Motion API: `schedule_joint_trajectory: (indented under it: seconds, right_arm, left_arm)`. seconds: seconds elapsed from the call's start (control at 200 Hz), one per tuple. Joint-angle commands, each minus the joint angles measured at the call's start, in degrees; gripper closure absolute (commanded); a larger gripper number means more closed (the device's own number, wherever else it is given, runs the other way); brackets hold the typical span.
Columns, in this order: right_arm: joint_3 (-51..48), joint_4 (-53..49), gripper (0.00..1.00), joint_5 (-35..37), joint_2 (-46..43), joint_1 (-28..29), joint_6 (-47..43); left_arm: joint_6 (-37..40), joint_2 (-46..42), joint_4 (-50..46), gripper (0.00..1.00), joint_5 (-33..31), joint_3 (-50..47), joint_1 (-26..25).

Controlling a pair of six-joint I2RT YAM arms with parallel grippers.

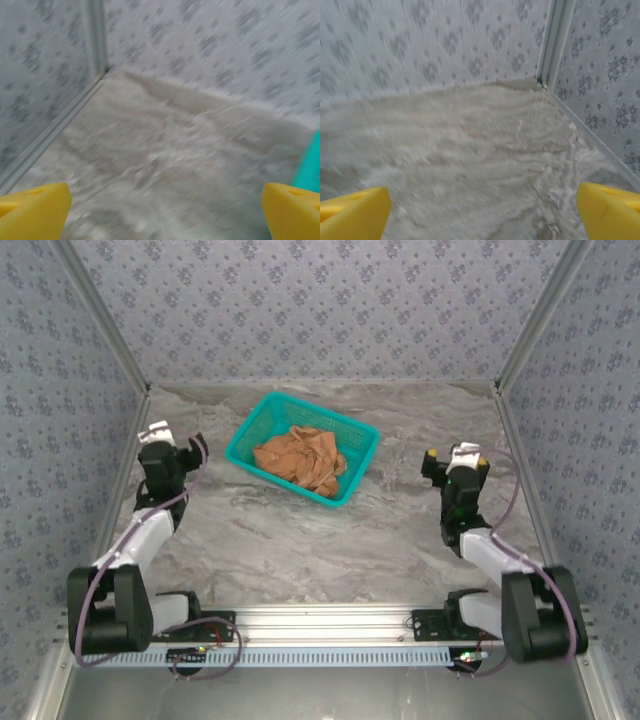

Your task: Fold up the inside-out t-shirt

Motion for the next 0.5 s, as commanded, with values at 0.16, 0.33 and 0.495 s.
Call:
schedule_joint_trajectory:
  seconds: [0.16,0.33,0.495]
  right_arm:
    - [16.5,-29.0,0.05,-7.4,11.6,22.4,24.3]
    - [22.9,-29.6,0.08,-11.8,16.9,22.7,24.2]
    - [23.0,-30.7,0.08,-13.5,18.1,22.3,25.7]
  left_arm:
    - [8.8,10.4,-20.1,0.04,12.9,15.4,-19.6]
    - [15.1,26.7,-41.4,0.04,18.7,33.8,-27.3]
    - [16.6,41.4,-50.8,0.02,14.9,46.6,-30.4]
